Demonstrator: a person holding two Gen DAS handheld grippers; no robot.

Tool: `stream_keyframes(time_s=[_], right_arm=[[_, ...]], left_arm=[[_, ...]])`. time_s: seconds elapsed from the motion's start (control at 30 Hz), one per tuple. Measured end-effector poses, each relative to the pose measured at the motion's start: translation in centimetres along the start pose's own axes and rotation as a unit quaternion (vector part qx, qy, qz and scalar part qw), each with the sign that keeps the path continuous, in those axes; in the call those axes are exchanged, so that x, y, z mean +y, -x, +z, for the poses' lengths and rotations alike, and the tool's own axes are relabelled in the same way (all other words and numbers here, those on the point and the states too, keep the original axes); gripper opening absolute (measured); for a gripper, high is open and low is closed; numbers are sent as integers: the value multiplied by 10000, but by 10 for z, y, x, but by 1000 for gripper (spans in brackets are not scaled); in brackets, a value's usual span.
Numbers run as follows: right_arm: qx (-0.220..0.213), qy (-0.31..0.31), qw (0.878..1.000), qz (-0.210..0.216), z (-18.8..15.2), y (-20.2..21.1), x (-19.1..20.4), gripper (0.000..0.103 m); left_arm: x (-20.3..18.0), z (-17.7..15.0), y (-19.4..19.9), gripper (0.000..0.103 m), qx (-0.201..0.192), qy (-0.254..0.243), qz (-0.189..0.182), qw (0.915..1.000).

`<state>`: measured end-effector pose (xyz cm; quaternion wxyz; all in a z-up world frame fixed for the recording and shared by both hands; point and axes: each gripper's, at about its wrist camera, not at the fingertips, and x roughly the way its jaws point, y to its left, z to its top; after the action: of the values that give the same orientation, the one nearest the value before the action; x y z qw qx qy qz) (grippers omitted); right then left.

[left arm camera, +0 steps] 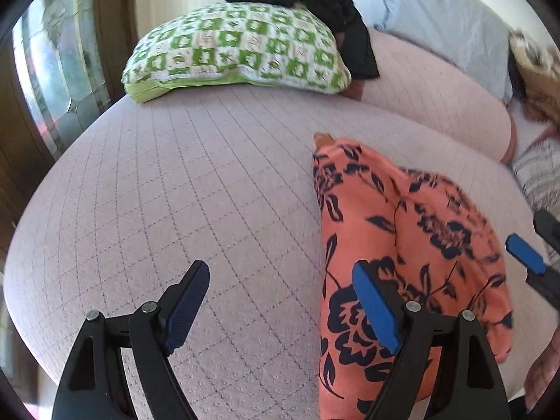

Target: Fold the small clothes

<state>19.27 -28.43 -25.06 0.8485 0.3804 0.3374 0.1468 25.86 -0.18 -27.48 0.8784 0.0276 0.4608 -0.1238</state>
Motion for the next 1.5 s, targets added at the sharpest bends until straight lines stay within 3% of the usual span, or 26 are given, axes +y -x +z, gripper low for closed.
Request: stream_keyframes(time_s=[0.03,0.1,0.17,0.23,0.47,0.57,0.7,0.8,1.0,1.03,1.07,1.1,1.5], right_arm=[[95,-51,9999,-62,-1,-6,-3,58],[370,-200,9973,-599,-5,-24,-15,58],[839,-492,9887,-1140,-10,-45,-40,48],[886,-563,9874,-1185,-12,-51,-49,38],[849,-67,9878,-1303,-15,-49,-36,38],[621,281,9872,-1443,-20,-36,-19,38],[107,830,9841,-1567,-30,-7,5,38],[-232,1129,9779,-1743,-44,13,19,38],[-699,1520,9673,-1908,-70,60,50,39],[-771,1572,9653,-1937,-74,67,55,45],[-885,1596,9641,-1930,-77,78,61,59],[-994,1612,9631,-1914,-81,88,66,62],[-1651,2222,9357,-2187,-103,176,148,62]], left_arm=[[-5,-1,-3,84,24,-131,72,9999],[-15,-7,-12,84,131,-437,371,9983],[-22,-9,-21,86,169,-635,547,9963],[-24,-11,-22,90,106,-693,702,9951],[-39,-15,-13,91,-184,-941,1230,9878],[-45,-15,-1,91,-278,-1059,1414,9839],[-41,-19,37,91,-439,-579,1133,9909],[-38,-22,71,91,-753,-330,1062,9909],[-42,-23,137,91,-1324,-369,1178,9835],[-44,-23,147,91,-1406,-376,1187,9822],[-45,-24,157,91,-1496,-387,1207,9806],[-47,-24,167,91,-1588,-408,1236,9787],[-69,-33,269,92,-2309,-499,967,9669]])
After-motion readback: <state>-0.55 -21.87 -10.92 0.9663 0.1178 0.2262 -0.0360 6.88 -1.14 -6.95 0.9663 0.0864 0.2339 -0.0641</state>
